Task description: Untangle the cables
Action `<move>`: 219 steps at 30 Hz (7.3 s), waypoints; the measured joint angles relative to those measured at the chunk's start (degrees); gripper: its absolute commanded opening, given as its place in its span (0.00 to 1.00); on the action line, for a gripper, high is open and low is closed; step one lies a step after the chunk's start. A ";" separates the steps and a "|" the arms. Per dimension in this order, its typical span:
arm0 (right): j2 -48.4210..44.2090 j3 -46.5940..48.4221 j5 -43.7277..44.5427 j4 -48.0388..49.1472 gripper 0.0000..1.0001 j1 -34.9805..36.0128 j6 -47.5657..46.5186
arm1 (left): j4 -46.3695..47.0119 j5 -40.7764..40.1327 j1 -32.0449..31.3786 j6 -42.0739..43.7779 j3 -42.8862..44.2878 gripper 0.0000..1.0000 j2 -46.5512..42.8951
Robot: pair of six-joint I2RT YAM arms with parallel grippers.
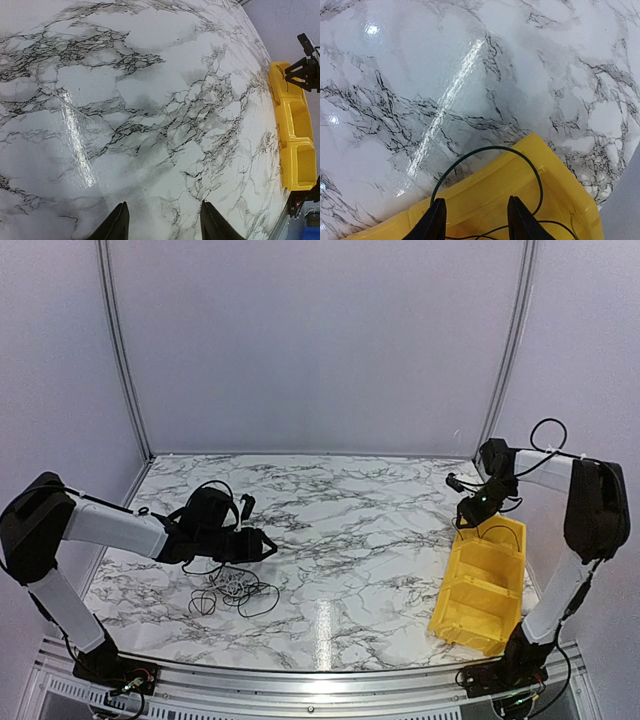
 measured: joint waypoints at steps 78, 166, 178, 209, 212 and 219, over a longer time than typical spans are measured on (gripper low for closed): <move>3.02 0.98 -2.97 -0.26 0.05 1.95 2.64 | -0.26 -1.81 -0.61 -3.10 -0.63 0.52 3.08; 28.06 23.89 -24.20 22.97 0.37 54.66 -12.61 | -18.12 -31.85 5.27 11.37 -11.13 0.87 -30.86; 29.86 25.00 -23.30 20.39 0.37 57.40 -17.11 | -18.16 -30.77 5.27 9.90 -11.10 0.87 -30.51; 26.43 30.56 -29.99 23.67 0.00 50.12 5.77 | -2.23 -10.62 0.42 6.14 -23.04 0.81 -40.22; 26.10 30.56 -31.19 24.94 0.00 49.27 8.90 | 1.40 -10.91 -1.77 6.99 -22.69 0.78 -35.47; 24.57 30.53 -33.66 26.64 0.00 49.79 13.16 | 8.59 -12.94 -3.21 9.55 -20.24 0.76 -21.84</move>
